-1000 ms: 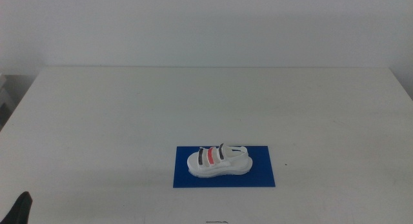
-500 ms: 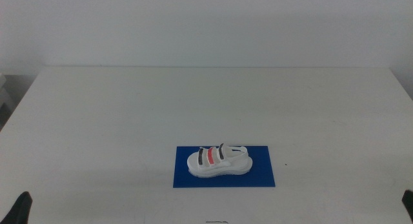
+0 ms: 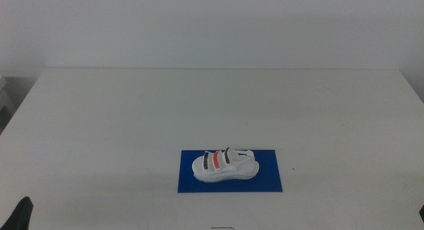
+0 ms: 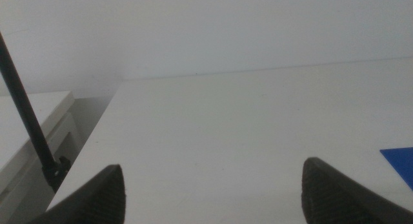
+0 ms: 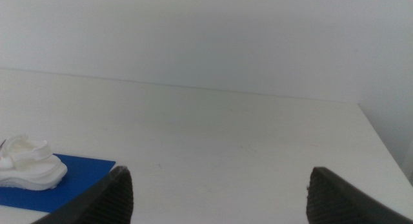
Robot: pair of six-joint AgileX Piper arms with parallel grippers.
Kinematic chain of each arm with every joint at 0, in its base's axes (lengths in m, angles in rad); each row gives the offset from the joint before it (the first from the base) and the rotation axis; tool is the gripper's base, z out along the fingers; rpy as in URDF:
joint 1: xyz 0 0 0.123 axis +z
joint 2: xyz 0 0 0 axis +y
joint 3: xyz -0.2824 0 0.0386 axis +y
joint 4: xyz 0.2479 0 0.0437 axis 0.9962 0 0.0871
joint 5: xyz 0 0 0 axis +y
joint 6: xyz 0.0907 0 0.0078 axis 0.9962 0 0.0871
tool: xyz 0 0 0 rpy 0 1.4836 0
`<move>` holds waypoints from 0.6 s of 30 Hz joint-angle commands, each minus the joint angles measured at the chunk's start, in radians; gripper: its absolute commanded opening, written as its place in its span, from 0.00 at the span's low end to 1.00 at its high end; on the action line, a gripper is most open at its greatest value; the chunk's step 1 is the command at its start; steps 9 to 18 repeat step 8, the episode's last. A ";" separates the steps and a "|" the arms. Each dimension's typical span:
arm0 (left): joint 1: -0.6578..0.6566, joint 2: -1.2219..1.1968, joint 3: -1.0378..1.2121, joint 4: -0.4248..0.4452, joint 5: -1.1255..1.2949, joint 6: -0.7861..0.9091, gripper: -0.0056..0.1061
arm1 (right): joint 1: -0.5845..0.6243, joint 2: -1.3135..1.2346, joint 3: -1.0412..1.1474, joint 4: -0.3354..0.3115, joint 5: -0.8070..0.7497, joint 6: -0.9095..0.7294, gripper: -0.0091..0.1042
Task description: Use one arm to grab the shoe from the table and place it on the mat.
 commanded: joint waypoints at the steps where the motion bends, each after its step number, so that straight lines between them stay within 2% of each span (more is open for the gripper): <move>1: -0.004 -0.019 -0.003 -0.009 -0.083 -0.015 0.89 | -0.006 -0.020 -0.015 -0.006 -0.063 -0.003 0.84; 18: -0.004 -0.019 -0.003 -0.009 -0.083 -0.015 0.89 | -0.006 -0.029 -0.015 -0.006 -0.061 -0.003 0.84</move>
